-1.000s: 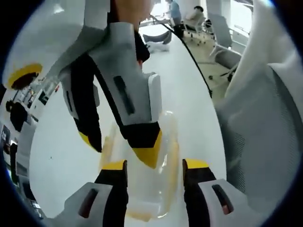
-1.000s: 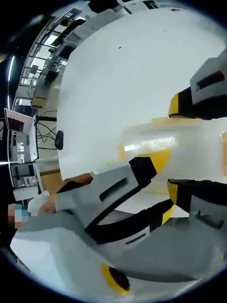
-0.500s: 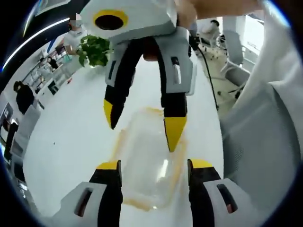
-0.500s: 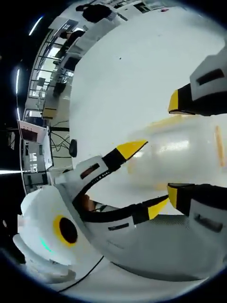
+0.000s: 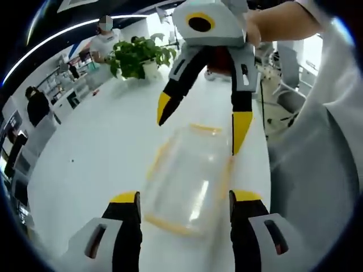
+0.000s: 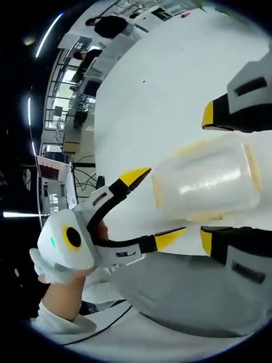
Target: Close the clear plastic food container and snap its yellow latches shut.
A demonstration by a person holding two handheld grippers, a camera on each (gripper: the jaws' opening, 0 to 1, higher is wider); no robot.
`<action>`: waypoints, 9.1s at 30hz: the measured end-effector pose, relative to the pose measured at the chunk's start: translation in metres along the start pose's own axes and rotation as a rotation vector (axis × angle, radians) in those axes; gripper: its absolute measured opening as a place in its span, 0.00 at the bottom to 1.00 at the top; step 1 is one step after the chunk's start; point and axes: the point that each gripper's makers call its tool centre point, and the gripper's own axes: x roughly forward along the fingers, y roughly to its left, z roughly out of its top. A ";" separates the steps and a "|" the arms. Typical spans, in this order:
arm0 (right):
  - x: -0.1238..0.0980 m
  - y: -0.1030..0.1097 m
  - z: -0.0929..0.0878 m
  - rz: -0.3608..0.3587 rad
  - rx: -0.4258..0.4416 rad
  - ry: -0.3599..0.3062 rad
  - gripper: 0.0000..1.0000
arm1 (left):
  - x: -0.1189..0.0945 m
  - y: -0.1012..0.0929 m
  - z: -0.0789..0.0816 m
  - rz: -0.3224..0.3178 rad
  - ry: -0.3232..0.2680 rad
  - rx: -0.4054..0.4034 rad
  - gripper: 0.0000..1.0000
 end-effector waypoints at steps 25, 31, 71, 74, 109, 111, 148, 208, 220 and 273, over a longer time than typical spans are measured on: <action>0.005 0.000 -0.050 -0.084 0.024 0.009 0.83 | 0.002 0.019 -0.025 0.043 -0.054 -0.081 0.79; 0.006 -0.002 -0.050 -0.093 0.021 -0.003 0.80 | 0.008 0.015 -0.026 0.024 -0.044 -0.045 0.78; 0.019 -0.007 -0.054 -0.122 -0.006 0.024 0.72 | 0.026 0.008 -0.027 -0.035 -0.013 -0.002 0.73; 0.019 -0.007 -0.054 -0.123 -0.008 0.022 0.72 | 0.029 0.008 -0.027 -0.036 -0.008 0.009 0.74; 0.083 0.026 0.003 -0.077 -0.049 0.025 0.72 | -0.032 0.028 -0.095 -0.004 0.001 -0.032 0.73; 0.087 0.027 0.007 -0.075 -0.051 0.028 0.72 | -0.035 0.030 -0.099 -0.003 0.002 -0.033 0.73; 0.120 -0.051 0.042 -0.069 -0.058 0.018 0.71 | -0.025 0.120 -0.098 0.003 -0.004 -0.039 0.72; 0.101 -0.060 0.070 -0.097 0.032 -0.030 0.99 | -0.052 0.141 -0.081 0.069 -0.060 -0.139 1.00; 0.087 -0.042 0.075 -0.124 0.040 -0.035 0.99 | -0.069 0.115 -0.067 0.080 -0.094 -0.135 1.00; 0.012 0.108 0.044 -0.200 0.143 -0.194 0.99 | -0.132 -0.033 -0.085 0.157 -0.200 -0.248 0.99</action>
